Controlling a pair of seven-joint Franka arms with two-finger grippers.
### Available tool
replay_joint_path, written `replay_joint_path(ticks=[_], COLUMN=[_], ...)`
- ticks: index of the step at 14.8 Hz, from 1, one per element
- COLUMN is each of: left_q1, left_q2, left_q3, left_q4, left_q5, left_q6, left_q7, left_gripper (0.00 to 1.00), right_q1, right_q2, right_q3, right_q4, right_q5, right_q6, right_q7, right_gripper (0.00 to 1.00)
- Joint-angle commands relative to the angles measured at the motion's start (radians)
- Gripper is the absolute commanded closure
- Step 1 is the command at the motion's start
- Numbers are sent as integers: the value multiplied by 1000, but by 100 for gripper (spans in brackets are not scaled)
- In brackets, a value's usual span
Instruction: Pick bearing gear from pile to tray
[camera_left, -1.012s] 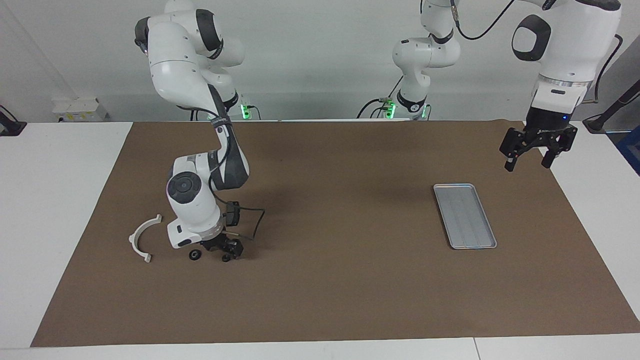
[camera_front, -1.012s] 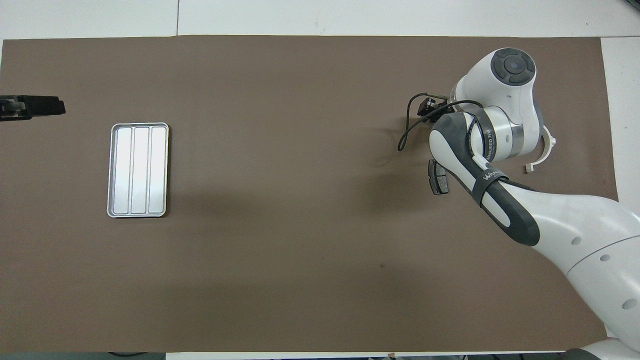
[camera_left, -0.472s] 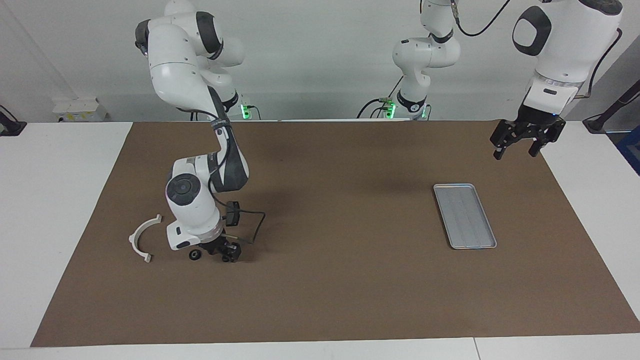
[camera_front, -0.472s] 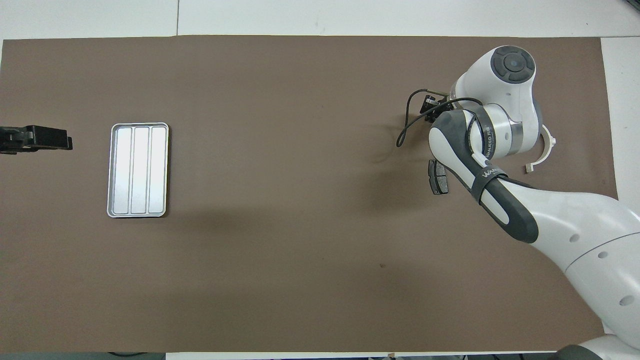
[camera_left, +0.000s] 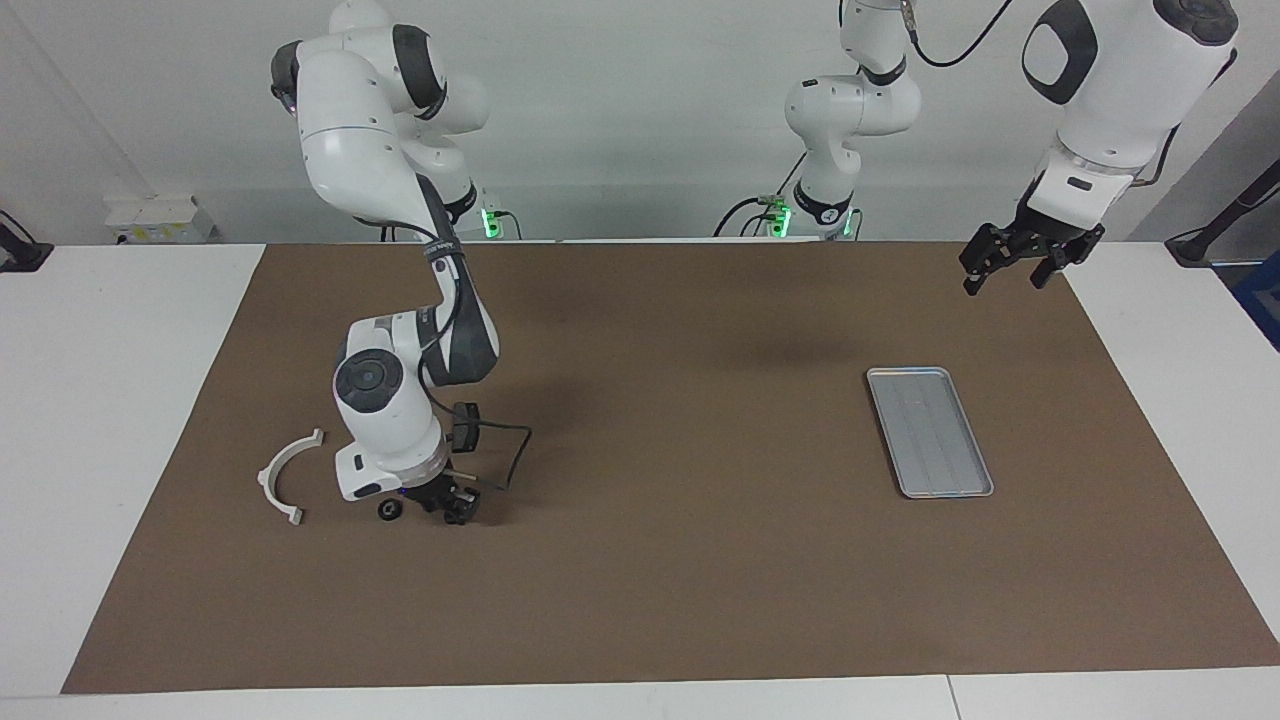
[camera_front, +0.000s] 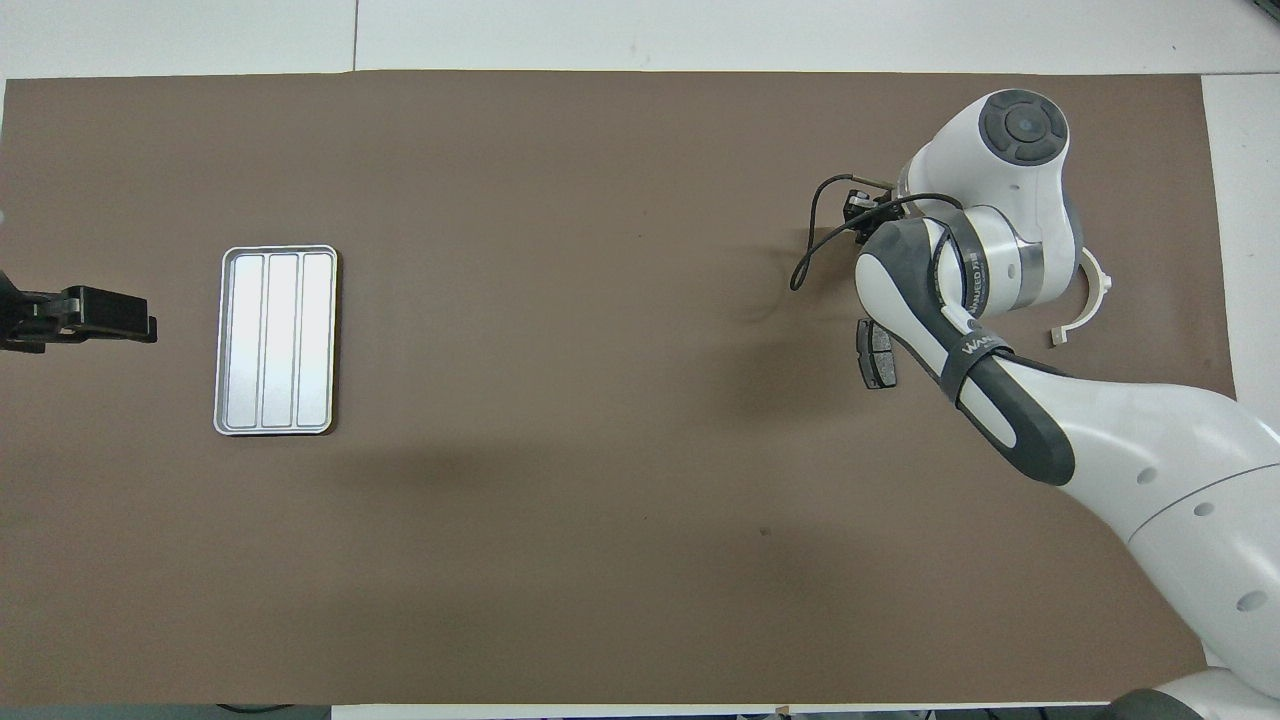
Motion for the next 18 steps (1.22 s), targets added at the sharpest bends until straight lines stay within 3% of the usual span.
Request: replay_joint_path(ticks=[1,3,10,15,18], left_q1=[-27,-28,-25,-22,-27], left_q2=[-25,-25,-37,-39,-39], left_q3=[0,0,2,0,-1], left_q4=[-14,-14,-23,-15,-12], left_q5=[-10,-10,-9,-10,-10], left_q6=[-16,-14,-65,-128,-120], left_q7=[-16,-16,-13,-17,-16], left_gripper=[0,0,0,0,0], right_q1=[1,1,-8,-6,1], right_q2=[21,20,5,-106,-179], right_q3=[5,5,5,13,79], right_q4=[5,5,11,59,106], right_q5=[-26,-26,-55,-41,-8], right_q6=[19,20,-7,-241,-399], right_q7=[32,32,-12,-55,-44], right_gripper=[84,100,100,100,100])
